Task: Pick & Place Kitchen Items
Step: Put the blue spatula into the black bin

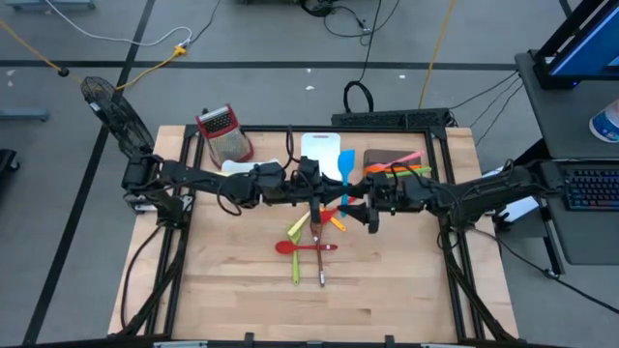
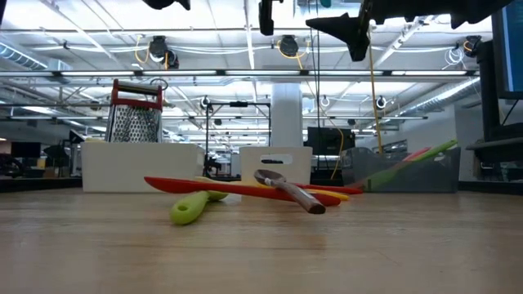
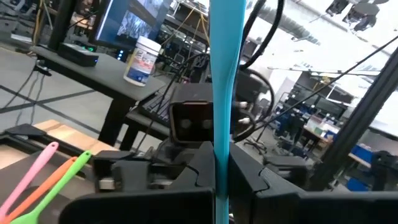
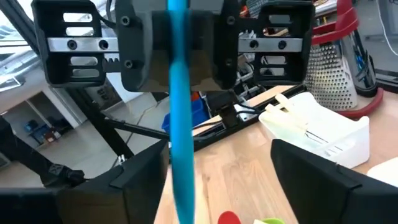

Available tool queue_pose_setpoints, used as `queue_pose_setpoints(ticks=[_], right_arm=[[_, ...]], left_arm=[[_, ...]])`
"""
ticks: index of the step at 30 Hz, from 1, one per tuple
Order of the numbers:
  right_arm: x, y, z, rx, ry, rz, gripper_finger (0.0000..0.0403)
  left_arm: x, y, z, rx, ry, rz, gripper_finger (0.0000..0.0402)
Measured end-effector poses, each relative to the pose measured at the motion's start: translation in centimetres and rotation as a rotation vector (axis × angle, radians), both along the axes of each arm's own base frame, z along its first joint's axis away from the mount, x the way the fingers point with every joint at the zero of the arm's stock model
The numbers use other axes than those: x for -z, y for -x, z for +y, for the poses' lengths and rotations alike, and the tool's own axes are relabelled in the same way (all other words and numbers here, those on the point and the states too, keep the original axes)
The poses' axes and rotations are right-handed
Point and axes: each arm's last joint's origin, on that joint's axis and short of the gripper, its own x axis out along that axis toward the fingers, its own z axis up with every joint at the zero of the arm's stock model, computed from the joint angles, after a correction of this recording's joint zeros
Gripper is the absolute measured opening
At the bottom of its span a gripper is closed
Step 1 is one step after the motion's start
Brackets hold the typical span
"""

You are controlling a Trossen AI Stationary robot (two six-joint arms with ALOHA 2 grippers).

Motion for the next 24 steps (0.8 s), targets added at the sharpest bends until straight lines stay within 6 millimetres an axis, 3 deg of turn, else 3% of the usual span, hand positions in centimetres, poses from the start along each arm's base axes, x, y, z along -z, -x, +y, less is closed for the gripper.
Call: queue_pose_setpoints(ticks=[5,12,19,24], right_arm=[[0.1,-0.1,-0.4,0.016,-0.038,0.009,0.0212],[0.0,-0.1,-0.9,0.025,-0.041,0.0,0.0036],[0.1,-0.1,-0.9,0.025,-0.049,0.002,0.0025],[0.1,-0.1,-0.9,0.039,-0.041,0.004,0.0025]], left_arm=[[-0.1,0.0,1.1,-0.026,0.001,-0.006,0.0006],[-0.1,0.0,2.2,-0.023,0.043,-0.008,0.0006],[0.0,0.0,2.1,-0.006,0.025,-0.001,0.0008],[0.1,0.0,2.2,-0.006,0.016,0.005,0.0055]])
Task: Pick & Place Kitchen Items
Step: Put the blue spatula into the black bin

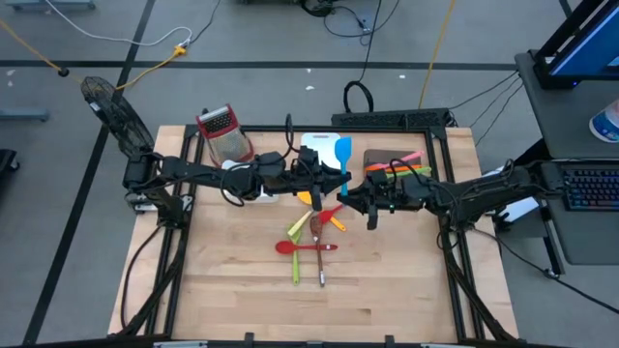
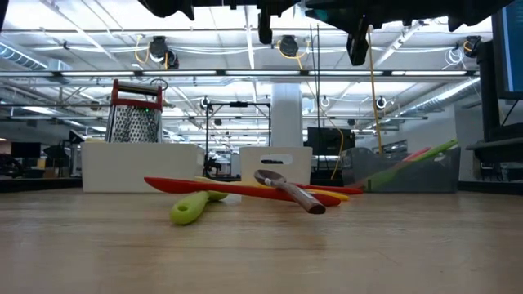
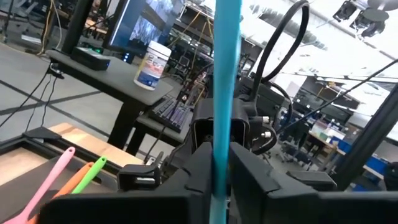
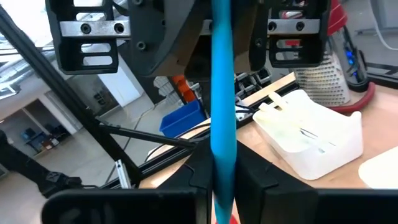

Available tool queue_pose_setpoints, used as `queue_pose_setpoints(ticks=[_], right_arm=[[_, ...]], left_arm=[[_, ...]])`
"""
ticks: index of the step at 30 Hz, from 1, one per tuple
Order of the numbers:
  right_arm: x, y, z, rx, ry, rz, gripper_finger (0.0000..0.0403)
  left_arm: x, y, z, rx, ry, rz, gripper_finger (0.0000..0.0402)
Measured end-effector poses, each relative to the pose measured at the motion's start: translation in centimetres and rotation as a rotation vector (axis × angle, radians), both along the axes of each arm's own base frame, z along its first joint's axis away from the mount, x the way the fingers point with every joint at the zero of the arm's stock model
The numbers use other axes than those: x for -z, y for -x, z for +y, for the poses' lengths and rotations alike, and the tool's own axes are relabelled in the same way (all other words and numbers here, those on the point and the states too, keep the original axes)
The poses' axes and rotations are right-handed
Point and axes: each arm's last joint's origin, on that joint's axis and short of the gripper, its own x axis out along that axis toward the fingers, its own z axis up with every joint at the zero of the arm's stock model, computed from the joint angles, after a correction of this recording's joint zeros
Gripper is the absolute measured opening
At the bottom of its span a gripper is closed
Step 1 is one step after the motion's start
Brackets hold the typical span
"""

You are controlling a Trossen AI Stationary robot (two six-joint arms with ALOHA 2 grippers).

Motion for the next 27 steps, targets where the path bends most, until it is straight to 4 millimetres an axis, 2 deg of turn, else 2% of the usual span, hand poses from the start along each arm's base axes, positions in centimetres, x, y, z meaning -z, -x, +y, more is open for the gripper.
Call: queue_pose_setpoints(ticks=[11,14,20,24,27], right_arm=[[0.1,0.1,-0.2,0.07,0.001,0.013,0.0025],[0.0,0.4,-0.3,0.09,0.025,0.027,0.0025],[-0.2,2.3,-0.8,0.199,0.077,0.134,0.0025],[-0.5,4.2,-1.2,0.31,0.137,0.222,0.0025],[-0.6,5.8,-1.6,0.417,0.22,0.292,0.0025]], left_arm=[[1.1,-0.1,0.3,0.005,0.002,0.121,0.0195],[0.8,0.6,1.0,0.003,0.002,0.166,0.0231],[-1.8,3.6,2.2,-0.044,-0.101,0.249,0.0274],[-3.5,6.1,2.7,-0.097,-0.148,0.308,0.0284],[-4.0,7.7,3.0,-0.124,-0.175,0.374,0.0284]])
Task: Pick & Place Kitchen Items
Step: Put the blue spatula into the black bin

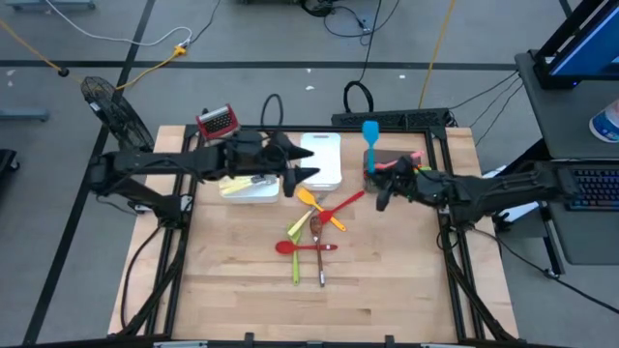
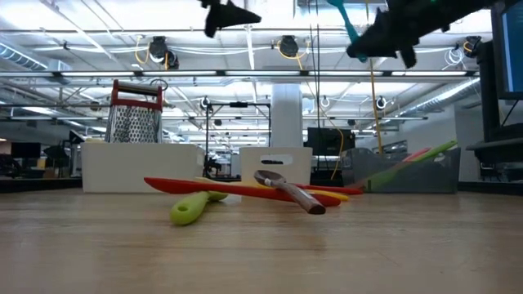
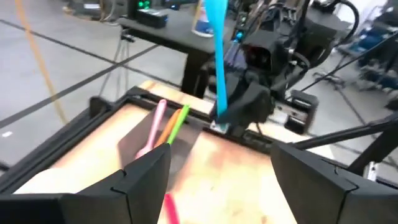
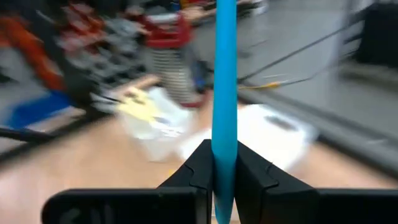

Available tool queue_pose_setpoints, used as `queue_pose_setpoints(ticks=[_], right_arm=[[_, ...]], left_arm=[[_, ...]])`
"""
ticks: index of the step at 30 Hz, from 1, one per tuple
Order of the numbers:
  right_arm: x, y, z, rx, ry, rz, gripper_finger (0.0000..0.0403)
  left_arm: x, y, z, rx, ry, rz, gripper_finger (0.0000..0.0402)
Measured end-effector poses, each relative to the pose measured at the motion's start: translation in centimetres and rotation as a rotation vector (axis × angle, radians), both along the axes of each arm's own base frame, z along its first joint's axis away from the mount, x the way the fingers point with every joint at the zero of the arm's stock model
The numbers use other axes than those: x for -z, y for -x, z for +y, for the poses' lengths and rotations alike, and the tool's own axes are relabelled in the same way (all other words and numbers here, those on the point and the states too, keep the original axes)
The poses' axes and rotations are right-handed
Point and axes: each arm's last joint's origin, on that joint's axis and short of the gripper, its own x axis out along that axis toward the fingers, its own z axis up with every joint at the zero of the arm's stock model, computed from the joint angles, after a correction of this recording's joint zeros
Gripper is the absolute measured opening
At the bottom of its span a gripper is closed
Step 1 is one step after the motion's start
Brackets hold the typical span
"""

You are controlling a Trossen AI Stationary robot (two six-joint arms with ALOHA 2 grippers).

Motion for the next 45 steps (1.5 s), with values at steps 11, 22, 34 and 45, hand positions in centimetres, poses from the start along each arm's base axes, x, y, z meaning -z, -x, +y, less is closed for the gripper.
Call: queue_pose_setpoints(ticks=[11,22,34,45], right_arm=[[-0.5,2.6,-1.0,0.226,0.585,0.448,0.0025],[-0.5,3.5,-1.5,0.482,0.884,0.919,0.0025],[-0.7,4.3,-3.3,0.681,0.899,1.206,0.0025],[0.4,4.5,-3.7,0.634,0.931,1.305,0.0025]], left_arm=[[0.8,1.6,0.8,-0.103,-0.002,0.168,0.0285],[1.7,1.6,1.2,-0.138,-0.004,0.242,0.0285],[0.9,1.6,2.5,-0.125,-0.077,0.176,0.0285],[0.5,2.2,3.4,0.025,-0.106,0.161,0.0285]])
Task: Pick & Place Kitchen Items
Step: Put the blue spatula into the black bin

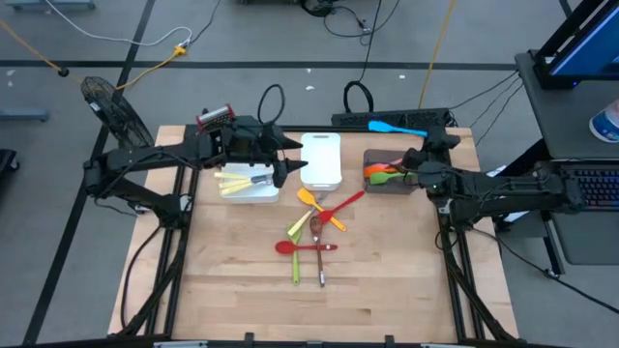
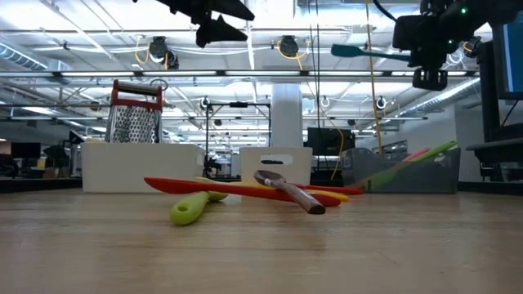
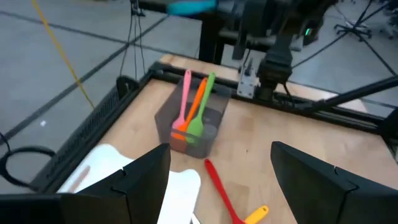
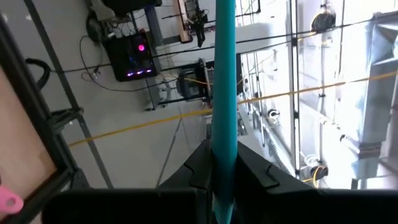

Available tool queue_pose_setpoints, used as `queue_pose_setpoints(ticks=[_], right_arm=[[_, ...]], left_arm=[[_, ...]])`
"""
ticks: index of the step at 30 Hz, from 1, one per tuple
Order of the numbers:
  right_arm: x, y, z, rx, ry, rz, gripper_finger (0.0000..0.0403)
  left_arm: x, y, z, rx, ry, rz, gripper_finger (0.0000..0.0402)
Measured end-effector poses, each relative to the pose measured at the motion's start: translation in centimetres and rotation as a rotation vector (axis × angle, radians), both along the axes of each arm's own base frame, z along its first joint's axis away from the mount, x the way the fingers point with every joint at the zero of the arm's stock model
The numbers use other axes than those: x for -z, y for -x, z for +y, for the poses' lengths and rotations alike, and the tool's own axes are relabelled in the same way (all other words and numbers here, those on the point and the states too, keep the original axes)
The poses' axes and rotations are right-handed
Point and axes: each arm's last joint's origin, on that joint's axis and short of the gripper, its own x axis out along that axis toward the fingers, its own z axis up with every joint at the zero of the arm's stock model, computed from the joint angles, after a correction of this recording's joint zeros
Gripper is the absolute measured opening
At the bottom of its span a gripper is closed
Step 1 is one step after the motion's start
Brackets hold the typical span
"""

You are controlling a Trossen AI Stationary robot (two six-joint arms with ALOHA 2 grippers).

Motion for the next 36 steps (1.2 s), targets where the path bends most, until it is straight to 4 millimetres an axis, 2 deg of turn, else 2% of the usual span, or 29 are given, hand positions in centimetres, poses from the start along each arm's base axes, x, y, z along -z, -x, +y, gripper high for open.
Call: queue_pose_setpoints(ticks=[3,7,9,13,16,24,31,36], right_arm=[[1.0,0.1,0.0,-0.001,-0.005,0.054,0.0025],[2.4,0.3,0.0,-0.022,-0.019,0.124,0.0025],[2.7,0.3,0.0,-0.023,-0.02,0.157,0.0025],[2.9,0.5,-0.1,-0.015,-0.022,0.201,0.0025],[3.2,0.8,-0.4,-0.002,-0.035,0.269,0.0025],[4.4,2.2,-1.5,0.068,-0.094,0.531,0.0025],[4.6,2.4,-2.0,0.013,-0.159,0.663,0.0025],[4.8,2.2,-2.0,0.001,-0.168,0.726,0.0025]], left_arm=[[-0.1,0.2,0.0,0.003,-0.011,-0.013,0.0285],[1.5,0.6,-0.2,-0.004,0.017,-0.078,0.0285],[3.3,1.4,-0.4,-0.015,0.062,-0.094,0.0285],[5.5,3.5,-0.9,-0.032,0.126,-0.199,0.0285],[6.5,5.4,-1.4,-0.038,0.155,-0.276,0.0285],[7.3,9.7,-2.5,-0.087,0.129,-0.411,0.0285],[7.9,12.0,-3.0,-0.148,0.107,-0.463,0.0285],[8.8,12.8,-3.1,-0.181,0.134,-0.476,0.0285]])
